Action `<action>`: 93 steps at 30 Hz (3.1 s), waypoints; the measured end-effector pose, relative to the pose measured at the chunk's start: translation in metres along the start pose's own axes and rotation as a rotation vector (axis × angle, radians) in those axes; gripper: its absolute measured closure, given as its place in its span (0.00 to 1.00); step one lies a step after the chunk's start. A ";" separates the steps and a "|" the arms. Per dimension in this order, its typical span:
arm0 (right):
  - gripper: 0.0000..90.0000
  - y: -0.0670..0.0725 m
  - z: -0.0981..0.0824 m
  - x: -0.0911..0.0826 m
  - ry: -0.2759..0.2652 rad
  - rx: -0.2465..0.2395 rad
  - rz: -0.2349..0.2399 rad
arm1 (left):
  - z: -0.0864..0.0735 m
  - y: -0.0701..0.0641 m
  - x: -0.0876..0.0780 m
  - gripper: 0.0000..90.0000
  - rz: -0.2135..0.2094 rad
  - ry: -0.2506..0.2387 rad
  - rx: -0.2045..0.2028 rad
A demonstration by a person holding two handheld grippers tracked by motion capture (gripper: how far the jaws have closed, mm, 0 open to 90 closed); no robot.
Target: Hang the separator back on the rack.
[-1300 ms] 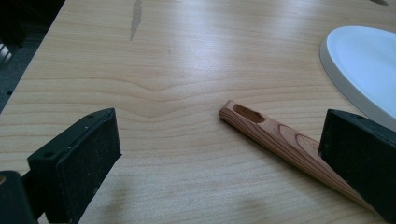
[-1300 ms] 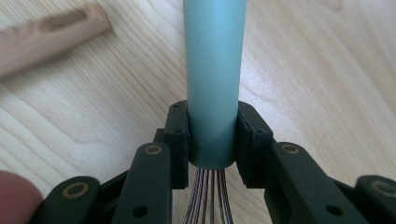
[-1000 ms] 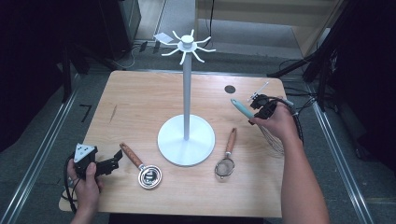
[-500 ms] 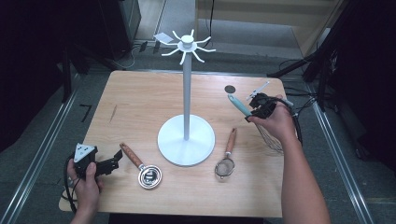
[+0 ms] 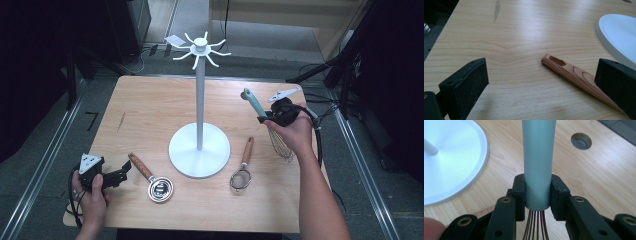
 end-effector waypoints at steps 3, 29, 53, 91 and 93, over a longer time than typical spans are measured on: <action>0.79 0.001 0.002 -0.004 -0.040 0.016 -0.003 | 0.000 0.000 0.000 0.00 0.001 -0.001 0.000; 0.79 0.028 0.029 -0.072 -0.490 0.123 -0.036 | 0.000 0.000 0.000 0.00 0.002 0.000 0.003; 0.79 0.077 0.064 -0.104 -0.659 0.144 0.006 | 0.001 0.000 -0.001 0.00 0.006 -0.008 0.006; 0.79 0.182 0.107 -0.134 -0.775 0.050 0.148 | 0.001 0.000 -0.001 0.00 0.002 -0.010 0.005; 0.79 0.186 0.109 -0.136 -0.786 0.046 0.161 | 0.001 0.000 -0.001 0.00 0.002 -0.011 0.005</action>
Point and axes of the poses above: each handheld gripper's, and its own axes: x roughly forward along the jaws, z roughly out of its top, y roughly to its left, the point moved 10 cm from there along x, roughly forward along the jaws, and after that the axes turned 1 degree about z, right-handed, at the moved point
